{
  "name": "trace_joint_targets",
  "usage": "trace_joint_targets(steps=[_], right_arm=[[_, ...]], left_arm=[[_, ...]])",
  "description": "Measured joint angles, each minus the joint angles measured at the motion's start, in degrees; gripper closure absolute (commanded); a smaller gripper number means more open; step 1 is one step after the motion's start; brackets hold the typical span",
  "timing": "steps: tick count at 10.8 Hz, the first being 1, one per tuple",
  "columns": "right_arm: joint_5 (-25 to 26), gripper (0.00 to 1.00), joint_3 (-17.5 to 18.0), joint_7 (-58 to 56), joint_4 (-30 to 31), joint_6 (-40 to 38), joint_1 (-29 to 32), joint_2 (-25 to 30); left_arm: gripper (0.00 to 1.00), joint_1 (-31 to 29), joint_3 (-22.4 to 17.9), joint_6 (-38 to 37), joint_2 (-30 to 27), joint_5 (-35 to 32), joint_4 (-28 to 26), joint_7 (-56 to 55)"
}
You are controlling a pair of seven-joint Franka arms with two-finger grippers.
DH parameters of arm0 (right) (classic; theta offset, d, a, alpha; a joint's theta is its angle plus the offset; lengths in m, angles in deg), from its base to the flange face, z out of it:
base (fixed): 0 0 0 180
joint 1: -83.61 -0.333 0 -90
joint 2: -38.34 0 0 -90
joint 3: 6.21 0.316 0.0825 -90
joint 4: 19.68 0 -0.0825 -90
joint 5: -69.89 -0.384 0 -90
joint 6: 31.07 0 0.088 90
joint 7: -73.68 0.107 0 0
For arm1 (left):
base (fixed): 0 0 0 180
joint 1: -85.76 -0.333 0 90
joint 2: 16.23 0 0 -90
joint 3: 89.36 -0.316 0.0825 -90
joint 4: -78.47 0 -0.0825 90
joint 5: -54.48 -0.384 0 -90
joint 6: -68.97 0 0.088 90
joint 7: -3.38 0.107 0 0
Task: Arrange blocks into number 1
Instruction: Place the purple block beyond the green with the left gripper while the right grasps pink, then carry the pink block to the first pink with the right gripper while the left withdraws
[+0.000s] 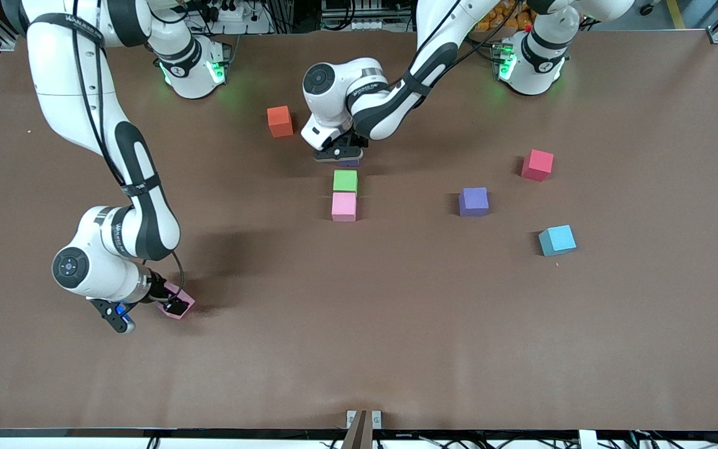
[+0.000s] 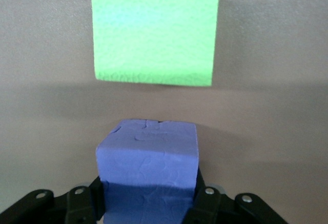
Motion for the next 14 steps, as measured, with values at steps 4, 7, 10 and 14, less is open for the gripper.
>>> trace_joint_targets(steps=[4, 7, 10, 14], right_arm=[[-3.58, 0.42, -0.48, -4.29, -0.19, -0.06, -0.1, -0.31], [-4.55, 0.37, -0.73, -6.18, -1.94, -1.49, -1.15, 0.03], [-1.85, 0.37, -1.11, -6.6, -2.05, -5.32, -6.85, 4.96], [3.63, 0.37, -1.21, -6.99, 2.63, -6.05, -13.29, 10.73]], left_arm=[[1.0, -0.22, -0.71, 0.05, 0.1, -0.02, 0.86, 0.61], [1.0, -0.24, -1.26, 0.06, 0.37, -0.02, 1.68, 0.62], [0.05, -0.26, -1.58, 0.08, 0.99, -0.02, 2.23, 0.62], [0.0, -0.27, -2.14, 0.14, 1.97, -0.02, 3.62, 1.05]])
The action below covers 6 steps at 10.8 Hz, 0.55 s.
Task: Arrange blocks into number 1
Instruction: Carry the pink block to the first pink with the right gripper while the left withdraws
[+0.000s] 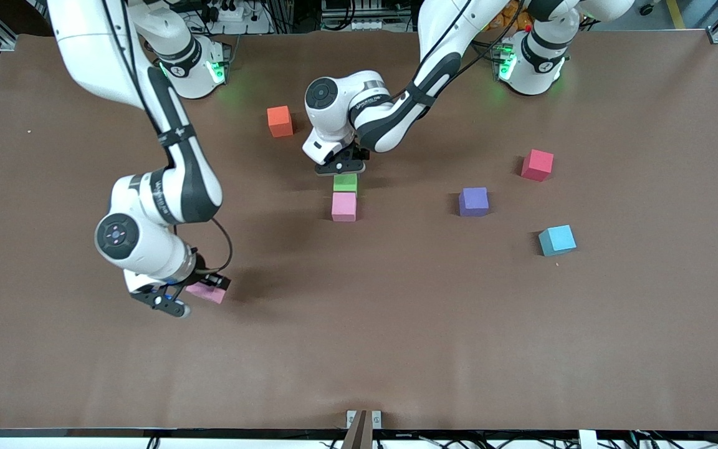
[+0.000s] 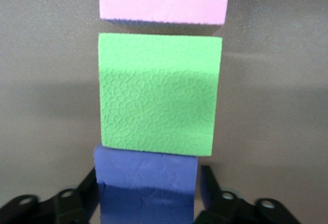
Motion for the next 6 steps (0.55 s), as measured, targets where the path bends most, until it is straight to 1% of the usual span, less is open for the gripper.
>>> trace_joint_targets(steps=[4, 6], right_arm=[[0.18, 0.37, 0.02, -2.51, 2.05, 0.04, -4.11, 2.4], [0.18, 0.37, 0.02, -2.6, 3.72, 0.21, -5.02, 3.79]], left_arm=[[0.0, 0.2, 0.12, -0.28, -0.32, 0.0, 1.21, -0.06], [0.0, 0.18, 0.15, -3.08, -2.15, 0.0, 1.88, -0.94]])
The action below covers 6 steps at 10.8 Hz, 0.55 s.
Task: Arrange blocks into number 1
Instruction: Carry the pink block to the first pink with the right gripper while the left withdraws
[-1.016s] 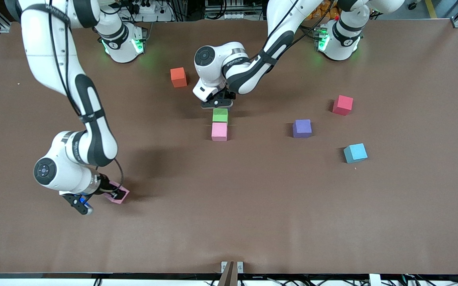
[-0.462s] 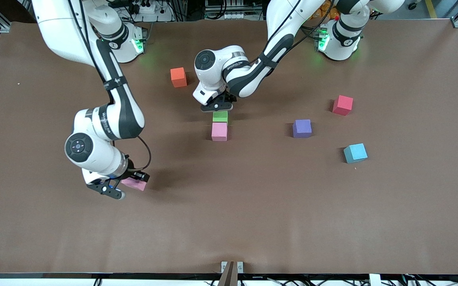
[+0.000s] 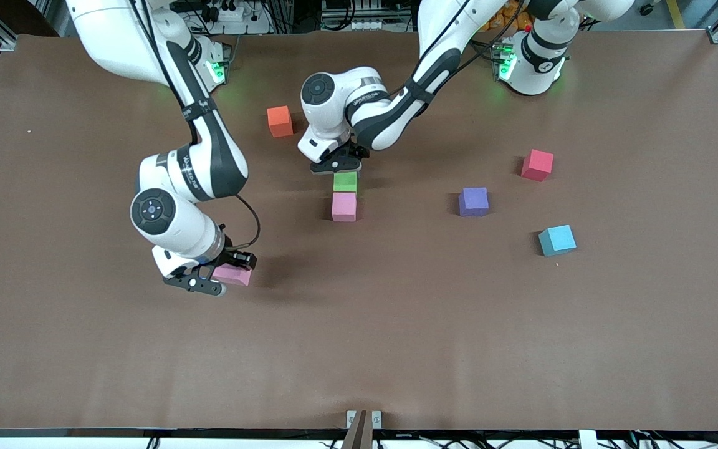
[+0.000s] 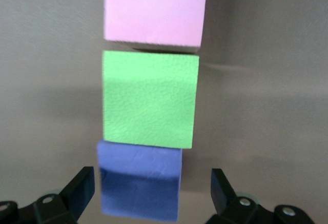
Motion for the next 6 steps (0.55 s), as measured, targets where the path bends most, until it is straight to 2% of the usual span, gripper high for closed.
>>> trace_joint_targets(steps=[3, 6], right_arm=[[0.0, 0.37, 0.1, -0.43, 0.84, 0.01, -1.53, 0.35], [0.0, 0.37, 0.18, -0.38, 0.3, 0.67, -5.51, -0.51]], left_arm=[[0.0, -1.36, -0.12, -7.11, -5.92, 0.08, 0.26, -1.36], [0.0, -9.04, -0.14, -10.61, -11.92, 0.97, -2.98, -1.51]])
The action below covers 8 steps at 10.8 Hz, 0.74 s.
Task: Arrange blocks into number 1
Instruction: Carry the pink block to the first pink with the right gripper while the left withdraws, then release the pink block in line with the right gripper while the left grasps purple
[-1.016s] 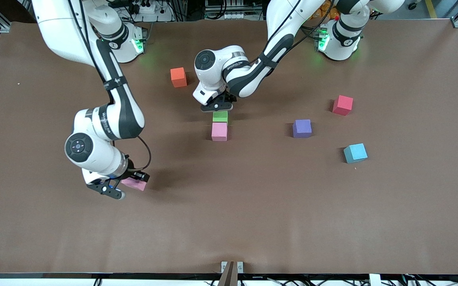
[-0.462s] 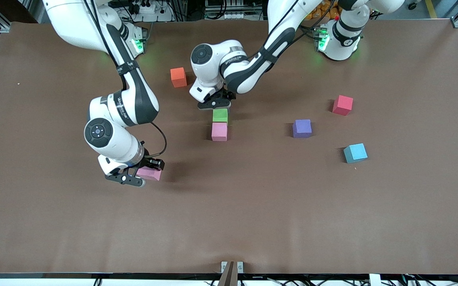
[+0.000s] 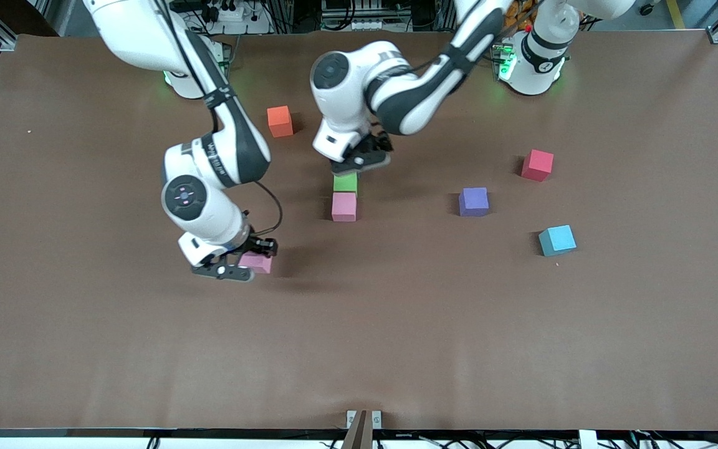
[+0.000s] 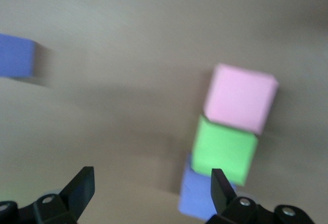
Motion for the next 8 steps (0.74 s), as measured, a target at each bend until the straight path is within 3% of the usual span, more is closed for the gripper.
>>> trace_joint_targets(steps=[5, 8], right_arm=[[-0.27, 0.37, -0.02, 2.04, -10.34, -5.14, -3.96, -7.16], [-3.89, 0.37, 0.02, 8.09, -14.24, -5.33, -8.61, -10.81]], left_arm=[[0.0, -18.94, -0.19, 0.03, -2.31, 0.11, -6.86, 0.3], [0.0, -29.37, -0.13, 0.37, -2.38, 0.12, -9.35, 3.17]])
